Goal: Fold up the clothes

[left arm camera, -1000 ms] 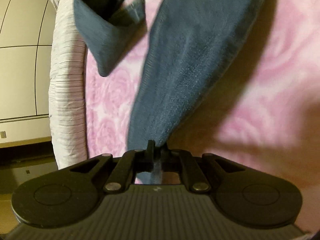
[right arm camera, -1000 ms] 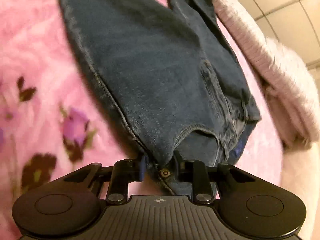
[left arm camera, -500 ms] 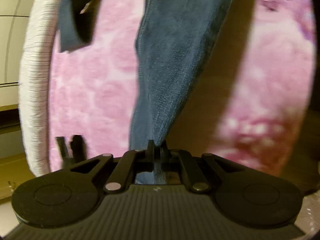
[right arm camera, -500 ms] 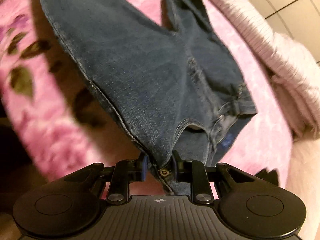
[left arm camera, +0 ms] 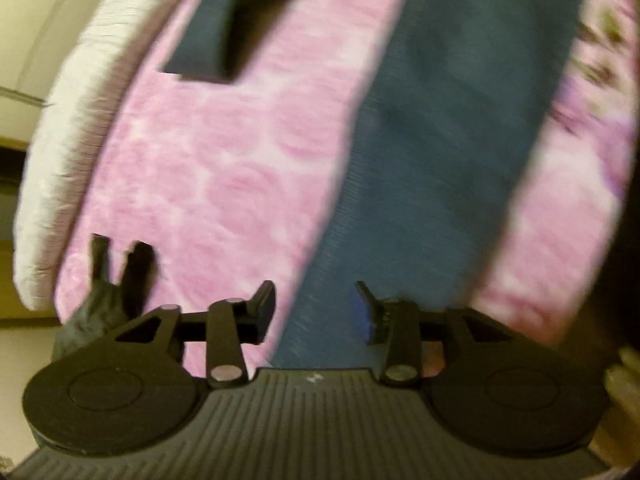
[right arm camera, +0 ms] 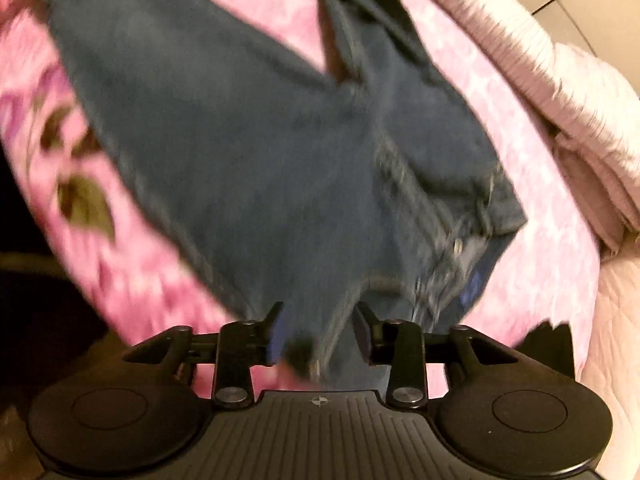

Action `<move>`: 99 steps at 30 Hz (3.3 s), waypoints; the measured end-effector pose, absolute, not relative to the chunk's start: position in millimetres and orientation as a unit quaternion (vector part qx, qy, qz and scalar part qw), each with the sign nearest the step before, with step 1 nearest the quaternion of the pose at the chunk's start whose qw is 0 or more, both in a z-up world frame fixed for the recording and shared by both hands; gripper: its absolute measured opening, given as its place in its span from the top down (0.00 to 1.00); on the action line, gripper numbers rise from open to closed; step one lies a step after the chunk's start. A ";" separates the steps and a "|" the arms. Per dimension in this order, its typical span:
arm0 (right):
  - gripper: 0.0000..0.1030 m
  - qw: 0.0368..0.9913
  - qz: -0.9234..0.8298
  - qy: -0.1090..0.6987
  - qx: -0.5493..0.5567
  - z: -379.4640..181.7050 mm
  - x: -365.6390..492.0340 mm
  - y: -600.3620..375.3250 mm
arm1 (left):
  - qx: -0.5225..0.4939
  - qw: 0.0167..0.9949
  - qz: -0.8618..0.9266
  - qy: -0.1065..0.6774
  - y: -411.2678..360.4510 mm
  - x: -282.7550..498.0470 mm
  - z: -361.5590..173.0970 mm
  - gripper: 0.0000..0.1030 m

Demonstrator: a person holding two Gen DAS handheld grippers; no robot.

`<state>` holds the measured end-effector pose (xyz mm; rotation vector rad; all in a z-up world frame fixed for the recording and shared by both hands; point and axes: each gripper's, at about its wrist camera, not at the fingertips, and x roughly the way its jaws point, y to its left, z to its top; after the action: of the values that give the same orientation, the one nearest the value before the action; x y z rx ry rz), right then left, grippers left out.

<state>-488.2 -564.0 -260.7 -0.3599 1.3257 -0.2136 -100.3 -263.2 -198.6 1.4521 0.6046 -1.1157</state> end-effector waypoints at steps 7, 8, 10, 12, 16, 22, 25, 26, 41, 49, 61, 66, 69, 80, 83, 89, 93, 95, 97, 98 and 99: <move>0.50 0.780 -0.123 0.593 -0.156 -243.9 -392.0 -550.9 | 0.547 0.635 -0.509 0.195 -370.7 -29.7 -236.9 0.37; 0.49 0.780 -0.124 0.593 -0.157 -242.9 -379.9 -549.3 | 0.531 0.645 -0.513 0.197 -388.9 -20.1 -242.2 0.37; 0.49 0.779 -0.126 0.594 -0.158 -241.2 -356.2 -546.3 | 0.493 0.665 -0.523 0.203 -426.8 -0.2 -252.4 0.36; 0.48 0.776 -0.126 0.596 -0.162 -243.7 -336.9 -546.8 | 0.469 0.676 -0.530 0.207 -456.2 12.1 -262.7 0.36; 0.47 0.771 -0.123 0.601 -0.170 -253.4 -312.4 -550.2 | 0.466 0.683 -0.526 0.199 -484.7 26.0 -276.3 0.36; 0.46 0.774 -0.105 0.605 -0.158 -281.1 -293.8 -559.4 | 0.462 0.693 -0.521 0.188 -527.4 46.8 -296.7 0.88; 0.46 0.775 -0.092 0.605 -0.157 -292.9 -290.0 -563.9 | 0.465 0.694 -0.520 0.178 -536.5 55.9 -290.3 0.89; 0.45 0.777 -0.089 0.603 -0.157 -294.3 -289.0 -565.1 | 0.469 0.692 -0.522 0.170 -527.7 57.9 -270.2 0.89; 0.45 0.838 -0.103 0.517 -0.140 -240.8 -281.2 -577.1 | 0.646 0.567 -0.458 0.226 -522.0 95.7 -155.2 0.65; 0.45 0.818 -0.128 0.551 -0.107 -246.8 -312.7 -571.9 | 0.619 0.629 -0.365 0.297 -475.1 162.5 -208.9 0.55; 0.44 0.829 -0.082 0.542 -0.115 -265.6 -235.6 -550.0 | 0.631 0.617 -0.416 0.220 -421.3 153.2 -285.5 0.45; 0.44 0.830 -0.073 0.535 -0.141 -291.7 -204.2 -547.8 | 0.714 0.528 -0.452 0.085 -410.7 137.7 -334.5 0.51; 0.44 0.823 -0.083 0.539 -0.158 -311.7 -190.9 -547.7 | 0.729 0.509 -0.455 0.044 -410.7 140.1 -352.1 0.62; 0.44 0.816 -0.096 0.549 -0.153 -322.3 -172.4 -553.4 | 0.719 0.521 -0.455 0.066 -408.2 145.1 -343.4 0.87; 0.44 0.818 -0.117 0.552 -0.114 -302.9 -192.4 -552.8 | 0.721 0.530 -0.437 0.093 -413.7 136.0 -340.8 0.84; 0.44 0.794 -0.206 0.571 -0.041 -268.9 -282.7 -565.3 | 0.670 0.581 -0.441 0.136 -410.3 88.1 -305.6 0.73; 0.44 0.761 -0.292 0.578 0.033 -256.1 -360.1 -603.4 | 0.630 0.586 -0.485 0.153 -410.4 19.1 -277.1 0.68; 0.44 0.751 -0.328 0.569 0.074 -248.5 -398.4 -628.3 | 0.611 0.585 -0.509 0.158 -419.2 -19.1 -264.6 0.65; 0.44 0.753 -0.341 0.553 0.100 -245.1 -425.9 -654.8 | 0.589 0.586 -0.531 0.168 -433.4 -59.2 -255.7 0.65; 0.44 0.757 -0.342 0.545 0.111 -244.6 -438.3 -668.5 | 0.578 0.585 -0.543 0.171 -441.1 -78.6 -252.2 0.65; 0.44 0.761 -0.343 0.537 0.122 -244.0 -450.7 -682.3 | 0.567 0.582 -0.557 0.172 -449.7 -100.2 -249.3 0.65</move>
<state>-450.7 -682.3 -244.0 0.2654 1.1686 -0.7458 -100.2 -449.7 -249.3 1.3245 0.4023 -1.3011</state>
